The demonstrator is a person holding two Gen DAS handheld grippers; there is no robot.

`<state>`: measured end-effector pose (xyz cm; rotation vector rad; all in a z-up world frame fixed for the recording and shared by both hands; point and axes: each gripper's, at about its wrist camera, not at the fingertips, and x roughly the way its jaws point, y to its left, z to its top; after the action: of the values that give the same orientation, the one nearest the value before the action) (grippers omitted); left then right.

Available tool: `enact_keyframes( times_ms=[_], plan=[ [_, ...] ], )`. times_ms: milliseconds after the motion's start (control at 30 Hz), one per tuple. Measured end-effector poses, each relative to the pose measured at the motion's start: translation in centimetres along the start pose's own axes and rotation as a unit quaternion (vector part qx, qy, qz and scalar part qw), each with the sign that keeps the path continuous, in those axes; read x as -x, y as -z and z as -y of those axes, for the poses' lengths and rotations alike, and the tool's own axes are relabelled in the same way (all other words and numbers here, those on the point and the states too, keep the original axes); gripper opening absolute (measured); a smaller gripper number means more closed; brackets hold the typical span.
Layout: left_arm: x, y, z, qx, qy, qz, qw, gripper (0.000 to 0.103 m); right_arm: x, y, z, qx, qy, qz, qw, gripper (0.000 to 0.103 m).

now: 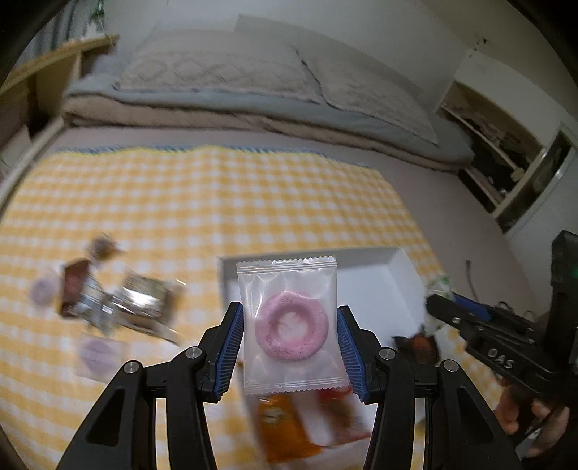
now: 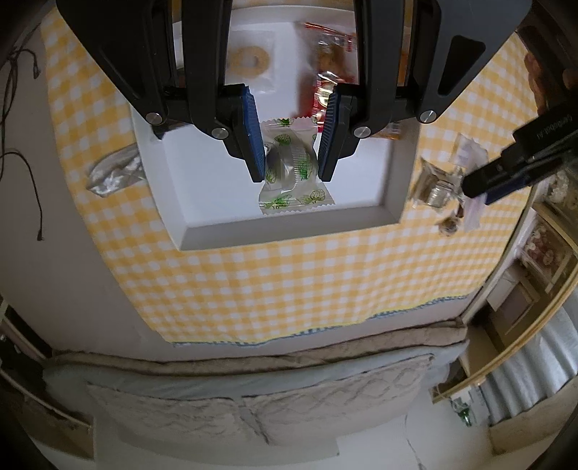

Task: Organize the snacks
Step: 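Carry the pink donut packet and green candy over the white tray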

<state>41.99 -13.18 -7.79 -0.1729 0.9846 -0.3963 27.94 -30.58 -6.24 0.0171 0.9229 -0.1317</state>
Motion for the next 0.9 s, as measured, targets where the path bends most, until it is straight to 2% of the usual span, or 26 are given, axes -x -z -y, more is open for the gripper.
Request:
enact_keyframes(
  times_ms=[200,400,633,833,900],
  plan=[
    [-4.3,0.2,1.7,0.020,0.067,-0.037,0.9969,0.050,-0.8,0.6,2.0,-0.005,0.011,-0.018,1.000,0.030],
    [-8.9,0.0,3.2,0.026,0.102,-0.064,0.9923,0.050,-1.2,0.8,4.0,-0.021,0.012,-0.029,0.999,0.030],
    [-14.4,-0.6,4.3,0.041,0.130,-0.080,0.9875,0.050,-2.1,0.8,6.4,-0.044,0.014,-0.041,0.998,0.030],
    [-18.6,-1.5,4.3,0.048,0.132,-0.084,0.9866,0.052,-3.3,0.5,8.6,-0.058,0.022,-0.048,0.997,0.030],
    [-19.6,-1.6,4.8,0.035,0.116,-0.084,0.9890,0.062,-3.8,0.3,9.3,-0.063,0.023,-0.048,0.997,0.030]
  ],
)
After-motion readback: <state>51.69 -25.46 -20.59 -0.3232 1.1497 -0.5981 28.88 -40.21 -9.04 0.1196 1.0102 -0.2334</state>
